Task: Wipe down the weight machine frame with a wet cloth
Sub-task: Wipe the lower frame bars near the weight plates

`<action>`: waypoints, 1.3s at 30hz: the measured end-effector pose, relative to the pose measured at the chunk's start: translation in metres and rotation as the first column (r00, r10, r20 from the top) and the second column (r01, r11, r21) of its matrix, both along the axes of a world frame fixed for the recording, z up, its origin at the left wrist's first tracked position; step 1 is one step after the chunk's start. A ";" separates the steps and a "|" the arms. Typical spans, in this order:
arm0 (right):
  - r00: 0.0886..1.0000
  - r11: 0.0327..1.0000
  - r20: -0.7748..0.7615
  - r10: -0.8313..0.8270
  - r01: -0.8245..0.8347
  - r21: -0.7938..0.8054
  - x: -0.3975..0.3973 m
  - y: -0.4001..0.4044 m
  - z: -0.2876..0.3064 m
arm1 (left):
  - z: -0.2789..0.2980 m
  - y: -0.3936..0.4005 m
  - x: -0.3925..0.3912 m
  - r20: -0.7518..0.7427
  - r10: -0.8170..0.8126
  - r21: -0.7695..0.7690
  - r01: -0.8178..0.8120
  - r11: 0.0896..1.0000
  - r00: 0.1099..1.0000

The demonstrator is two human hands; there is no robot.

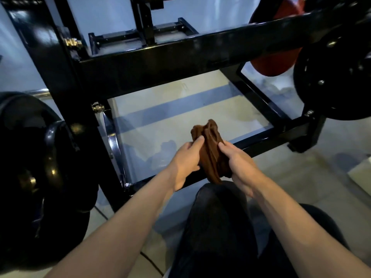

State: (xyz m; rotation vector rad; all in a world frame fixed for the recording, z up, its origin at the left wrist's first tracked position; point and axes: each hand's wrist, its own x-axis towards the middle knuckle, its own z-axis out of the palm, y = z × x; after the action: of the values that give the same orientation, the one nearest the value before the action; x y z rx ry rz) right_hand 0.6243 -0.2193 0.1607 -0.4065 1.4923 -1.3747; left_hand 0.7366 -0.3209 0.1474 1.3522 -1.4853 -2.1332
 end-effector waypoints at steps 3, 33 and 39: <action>0.999 0.999 -0.016 0.040 -0.040 0.017 -0.002 0.001 0.012 | 0.007 0.005 -0.006 -0.097 0.151 0.060 -0.146 0.987 0.984; 0.984 0.998 -0.176 0.034 -0.044 -0.054 -0.030 -0.006 0.046 | 0.015 0.019 -0.006 -0.086 0.203 0.240 -0.177 0.955 0.975; 0.904 0.979 -0.376 0.203 -0.189 0.074 -0.009 -0.006 0.038 | -0.001 0.013 -0.002 -0.313 0.239 0.403 -0.099 0.910 0.919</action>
State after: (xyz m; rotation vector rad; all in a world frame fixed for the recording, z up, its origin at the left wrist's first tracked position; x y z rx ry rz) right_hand 0.6155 -0.2256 0.1989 -0.8180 1.7338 -1.1486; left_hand 0.7348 -0.3081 0.1468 1.0666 -0.8105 -2.4648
